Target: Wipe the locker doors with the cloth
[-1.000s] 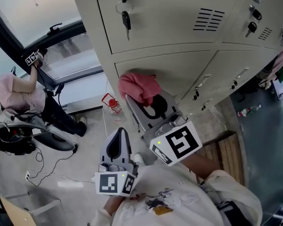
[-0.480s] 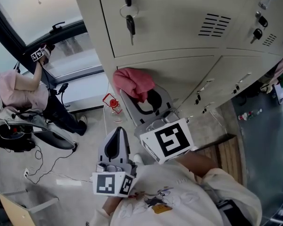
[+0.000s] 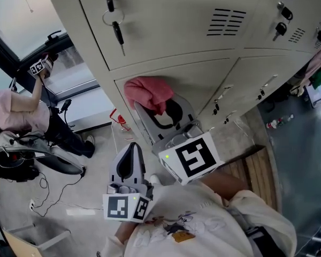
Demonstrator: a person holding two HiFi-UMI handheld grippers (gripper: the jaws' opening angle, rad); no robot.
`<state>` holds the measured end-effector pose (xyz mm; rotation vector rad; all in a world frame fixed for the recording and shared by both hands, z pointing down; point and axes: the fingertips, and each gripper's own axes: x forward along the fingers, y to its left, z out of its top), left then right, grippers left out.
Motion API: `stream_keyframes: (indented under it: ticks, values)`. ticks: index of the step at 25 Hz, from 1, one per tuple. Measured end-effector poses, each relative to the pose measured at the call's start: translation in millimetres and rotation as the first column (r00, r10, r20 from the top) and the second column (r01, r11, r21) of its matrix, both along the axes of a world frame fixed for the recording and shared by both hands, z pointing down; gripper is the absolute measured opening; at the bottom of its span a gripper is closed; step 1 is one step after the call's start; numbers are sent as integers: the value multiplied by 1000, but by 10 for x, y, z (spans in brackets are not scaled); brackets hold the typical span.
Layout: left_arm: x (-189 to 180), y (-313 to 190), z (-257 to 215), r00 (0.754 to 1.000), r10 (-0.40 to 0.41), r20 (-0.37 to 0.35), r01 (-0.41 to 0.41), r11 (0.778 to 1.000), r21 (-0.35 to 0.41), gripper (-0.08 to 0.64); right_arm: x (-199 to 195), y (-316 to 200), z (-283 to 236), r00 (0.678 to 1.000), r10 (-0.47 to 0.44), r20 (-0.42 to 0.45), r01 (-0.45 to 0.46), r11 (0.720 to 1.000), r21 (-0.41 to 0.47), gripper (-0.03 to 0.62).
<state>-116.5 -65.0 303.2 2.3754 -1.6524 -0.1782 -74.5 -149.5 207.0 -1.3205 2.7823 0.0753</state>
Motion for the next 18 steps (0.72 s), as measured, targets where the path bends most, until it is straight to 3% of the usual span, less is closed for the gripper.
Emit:
stream_keyframes:
  ticks: [18]
  values:
    - [488,-113,48,994,107,-1,-107,994,-15,5,905,-177,-3,988,156,9,-156,988,2,156]
